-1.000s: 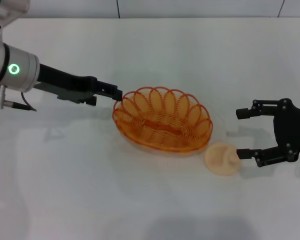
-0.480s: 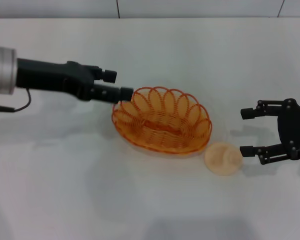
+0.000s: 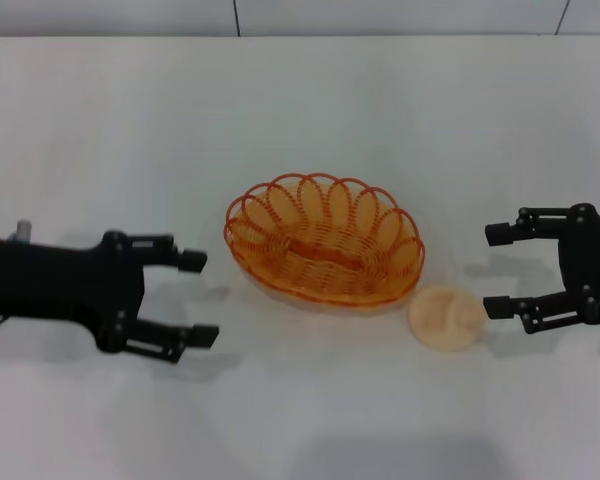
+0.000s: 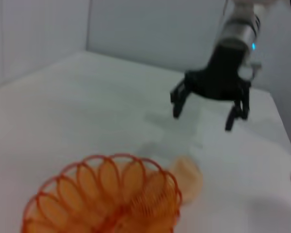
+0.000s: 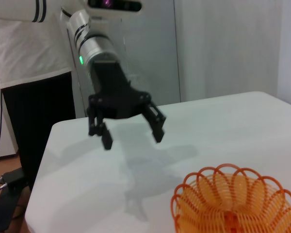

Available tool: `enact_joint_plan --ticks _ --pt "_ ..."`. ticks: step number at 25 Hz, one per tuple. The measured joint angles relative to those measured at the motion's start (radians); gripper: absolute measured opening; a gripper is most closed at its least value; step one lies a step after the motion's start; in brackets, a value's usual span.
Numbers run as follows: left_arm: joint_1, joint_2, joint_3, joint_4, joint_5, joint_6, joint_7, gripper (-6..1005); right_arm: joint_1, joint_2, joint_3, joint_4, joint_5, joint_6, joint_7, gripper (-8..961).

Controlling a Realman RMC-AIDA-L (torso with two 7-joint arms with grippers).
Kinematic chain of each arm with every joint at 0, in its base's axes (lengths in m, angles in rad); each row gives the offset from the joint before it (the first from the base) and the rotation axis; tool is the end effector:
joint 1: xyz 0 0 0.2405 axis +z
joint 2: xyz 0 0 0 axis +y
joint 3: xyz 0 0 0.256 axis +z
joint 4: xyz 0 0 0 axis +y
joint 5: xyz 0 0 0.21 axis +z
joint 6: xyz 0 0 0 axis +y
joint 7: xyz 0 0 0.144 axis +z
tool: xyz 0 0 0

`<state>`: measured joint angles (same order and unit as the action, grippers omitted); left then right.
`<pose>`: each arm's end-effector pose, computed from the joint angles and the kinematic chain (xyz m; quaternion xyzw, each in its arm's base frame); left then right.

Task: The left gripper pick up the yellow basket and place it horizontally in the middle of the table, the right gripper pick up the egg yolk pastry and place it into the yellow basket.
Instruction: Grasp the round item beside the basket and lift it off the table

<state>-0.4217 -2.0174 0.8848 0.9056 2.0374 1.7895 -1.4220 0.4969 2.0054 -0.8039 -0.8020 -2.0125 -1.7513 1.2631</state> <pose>-0.2647 0.2921 0.0312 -0.9791 -0.1325 -0.1514 0.0313 0.2566 0.3142 0.0336 -0.9774 0.0708 0.1859 0.0711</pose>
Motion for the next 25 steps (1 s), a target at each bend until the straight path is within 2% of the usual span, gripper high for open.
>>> enact_joint_plan --ticks 8,14,25 --pt "0.028 0.025 -0.020 -0.028 0.036 0.014 0.054 881 0.006 0.000 -0.037 -0.013 -0.032 0.016 0.052 785" --pt "0.030 0.037 -0.041 -0.026 0.049 0.016 0.066 880 0.013 -0.002 -0.143 -0.037 -0.039 0.098 0.134 783" --pt "0.021 0.031 -0.045 -0.029 0.077 -0.005 0.040 879 0.044 0.007 -0.239 -0.025 -0.051 0.196 0.210 780"
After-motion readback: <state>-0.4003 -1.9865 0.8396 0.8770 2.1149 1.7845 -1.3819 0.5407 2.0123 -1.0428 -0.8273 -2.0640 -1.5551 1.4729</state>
